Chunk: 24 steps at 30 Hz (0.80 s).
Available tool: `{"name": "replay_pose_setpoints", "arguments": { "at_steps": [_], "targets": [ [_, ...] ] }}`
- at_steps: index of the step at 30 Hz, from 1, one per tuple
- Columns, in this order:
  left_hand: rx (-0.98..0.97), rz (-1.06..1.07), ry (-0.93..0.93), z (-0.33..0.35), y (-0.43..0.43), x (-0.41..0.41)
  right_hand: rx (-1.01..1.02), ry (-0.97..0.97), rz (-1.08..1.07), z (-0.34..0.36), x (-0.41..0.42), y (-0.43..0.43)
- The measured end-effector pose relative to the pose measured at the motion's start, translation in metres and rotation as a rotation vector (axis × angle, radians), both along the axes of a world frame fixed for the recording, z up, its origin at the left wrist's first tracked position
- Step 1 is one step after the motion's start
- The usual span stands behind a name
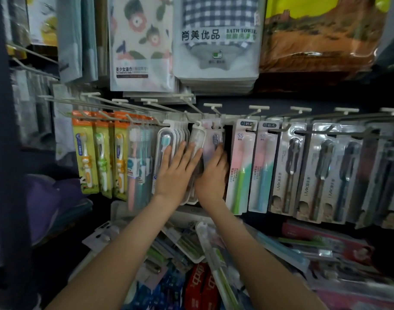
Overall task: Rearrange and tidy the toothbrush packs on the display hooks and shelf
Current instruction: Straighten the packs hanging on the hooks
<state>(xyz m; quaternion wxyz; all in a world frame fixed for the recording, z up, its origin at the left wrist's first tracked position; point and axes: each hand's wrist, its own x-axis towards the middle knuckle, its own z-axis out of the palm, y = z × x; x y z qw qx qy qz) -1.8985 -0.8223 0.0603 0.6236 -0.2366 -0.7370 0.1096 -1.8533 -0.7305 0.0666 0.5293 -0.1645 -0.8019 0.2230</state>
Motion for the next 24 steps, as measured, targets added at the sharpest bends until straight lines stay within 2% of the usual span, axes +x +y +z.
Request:
{"name": "replay_pose_setpoints", "arguments": {
  "at_steps": [9, 15, 20, 24],
  "targets": [
    [-0.065, 0.062, -0.098, 0.003, -0.009, 0.019, -0.085, -0.075, -0.049, 0.008, 0.026, -0.012],
    [-0.061, 0.071, -0.094, 0.009, -0.009, 0.026, -0.050, -0.119, -0.027, 0.012, 0.045, -0.014],
    [-0.045, 0.051, -0.097, 0.008, -0.010, 0.031, -0.025, -0.070, 0.035, 0.016, 0.056, -0.019],
    [-0.023, 0.022, -0.137, 0.011, -0.012, 0.033, 0.040, -0.112, -0.023, 0.016, 0.065, -0.019]
  ]
}}
